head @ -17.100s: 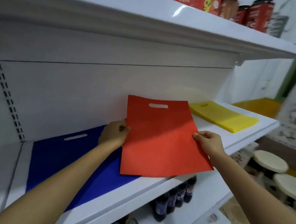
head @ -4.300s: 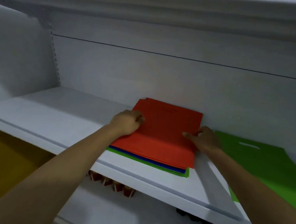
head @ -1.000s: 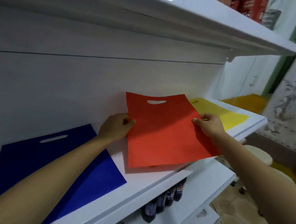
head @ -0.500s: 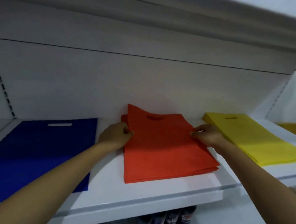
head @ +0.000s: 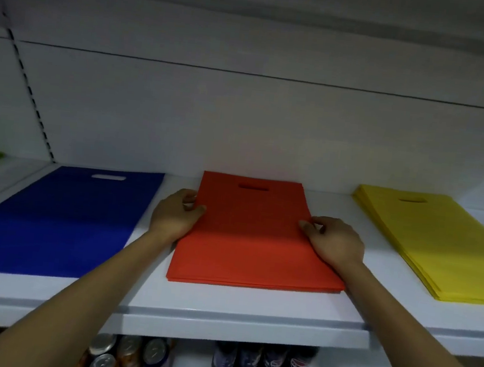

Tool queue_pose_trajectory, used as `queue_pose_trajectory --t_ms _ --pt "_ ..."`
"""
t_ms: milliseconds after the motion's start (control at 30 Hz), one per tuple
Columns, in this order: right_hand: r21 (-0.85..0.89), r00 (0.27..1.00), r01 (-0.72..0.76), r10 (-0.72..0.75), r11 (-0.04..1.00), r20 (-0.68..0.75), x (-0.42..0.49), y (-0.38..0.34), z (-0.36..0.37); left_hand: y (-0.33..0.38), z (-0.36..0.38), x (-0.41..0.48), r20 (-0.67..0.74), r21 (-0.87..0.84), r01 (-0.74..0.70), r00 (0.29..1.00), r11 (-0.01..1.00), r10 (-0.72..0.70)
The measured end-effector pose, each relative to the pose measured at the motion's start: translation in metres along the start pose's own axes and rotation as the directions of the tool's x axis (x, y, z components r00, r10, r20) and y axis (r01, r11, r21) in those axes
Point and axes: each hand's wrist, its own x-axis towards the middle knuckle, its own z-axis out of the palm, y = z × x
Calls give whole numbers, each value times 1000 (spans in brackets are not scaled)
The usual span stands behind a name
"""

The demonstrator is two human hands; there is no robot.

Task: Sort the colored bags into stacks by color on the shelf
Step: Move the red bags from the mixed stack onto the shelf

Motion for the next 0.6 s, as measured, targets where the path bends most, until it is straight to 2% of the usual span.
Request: queue_pose_trajectory --t_ms 133,433,600 --pt "132 999 -25 31 991 -39 2 6 0 -1 2 2 6 115 13 1000 993 -14" --pt "118 1000 -10 9 993 7 2 9 1 0 2 -3 -6 137 -4 1000 991 5" --pt "170 996 -80 72 982 51 9 4 -5 5 -1 -2 43 152 4 999 988 -10"
